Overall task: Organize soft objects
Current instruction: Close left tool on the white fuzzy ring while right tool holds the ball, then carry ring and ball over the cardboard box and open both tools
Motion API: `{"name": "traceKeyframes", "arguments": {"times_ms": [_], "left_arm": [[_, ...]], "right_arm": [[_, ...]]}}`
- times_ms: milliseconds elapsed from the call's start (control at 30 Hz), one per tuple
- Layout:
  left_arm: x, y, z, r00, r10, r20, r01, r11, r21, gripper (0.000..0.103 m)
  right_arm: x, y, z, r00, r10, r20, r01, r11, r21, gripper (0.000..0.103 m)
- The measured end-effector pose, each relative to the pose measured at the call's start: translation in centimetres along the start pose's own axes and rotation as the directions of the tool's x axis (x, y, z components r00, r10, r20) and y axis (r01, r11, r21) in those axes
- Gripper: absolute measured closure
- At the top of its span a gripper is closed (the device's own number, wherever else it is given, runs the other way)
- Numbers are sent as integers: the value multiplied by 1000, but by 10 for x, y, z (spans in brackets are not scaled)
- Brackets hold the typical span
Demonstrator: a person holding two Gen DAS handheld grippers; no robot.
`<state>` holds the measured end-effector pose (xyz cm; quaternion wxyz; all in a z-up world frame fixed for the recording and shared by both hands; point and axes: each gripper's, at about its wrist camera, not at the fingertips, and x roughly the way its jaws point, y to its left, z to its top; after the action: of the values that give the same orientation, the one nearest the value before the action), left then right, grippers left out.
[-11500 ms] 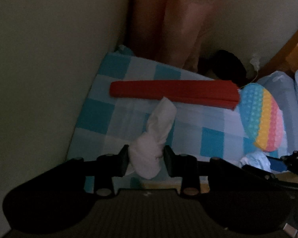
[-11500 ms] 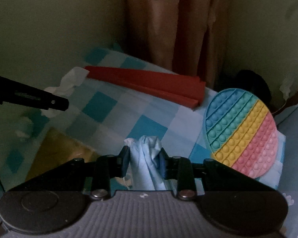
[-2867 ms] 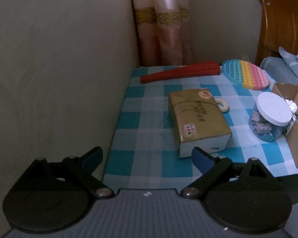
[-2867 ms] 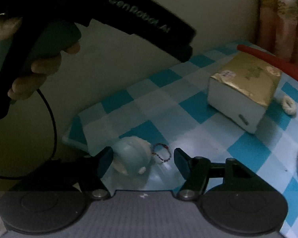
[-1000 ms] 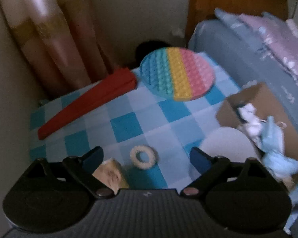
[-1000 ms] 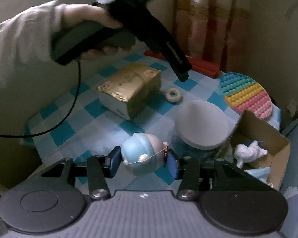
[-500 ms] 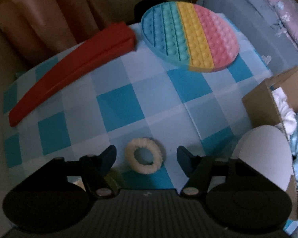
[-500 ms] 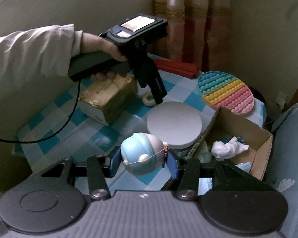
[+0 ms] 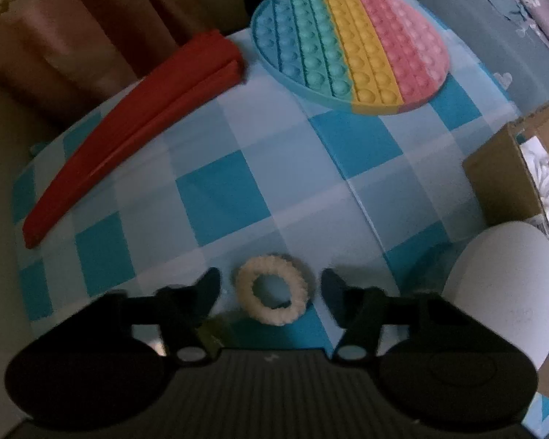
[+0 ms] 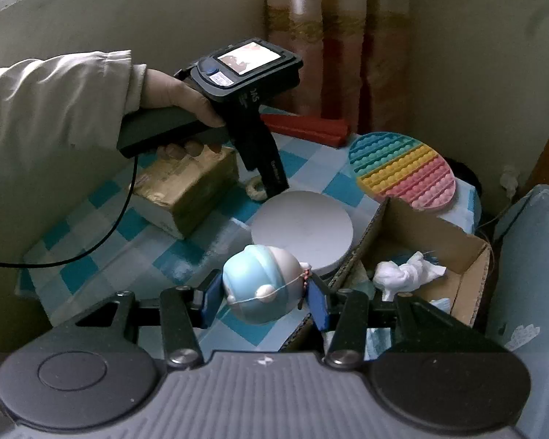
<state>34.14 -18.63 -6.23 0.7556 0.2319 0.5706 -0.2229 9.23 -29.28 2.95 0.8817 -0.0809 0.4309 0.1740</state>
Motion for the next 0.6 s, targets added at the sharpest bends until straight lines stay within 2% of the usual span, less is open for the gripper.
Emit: {"name": "traceKeyframes", "arguments": {"times_ms": [133,233,433,600], "left_arm": [[5,3,5,998,-46,-52,46,999,-8,58],[8,1,7,998,-27,-61,28,1000,8,59],[8,-2,8,998,-34,-56,35,999,7,72],[-1,-3,6,999,-38,-38,38,999,4,73]], "right_arm": [[0,-3,-1,1000,-9,1,9,1000,6,49],[0,-6,-1,1000,-9,0,9,1000,14,49],[0,-11,-1,1000,-18,2,18,1000,25,49],[-7,-16,-2,999,-39,12,39,999,35,49]]}}
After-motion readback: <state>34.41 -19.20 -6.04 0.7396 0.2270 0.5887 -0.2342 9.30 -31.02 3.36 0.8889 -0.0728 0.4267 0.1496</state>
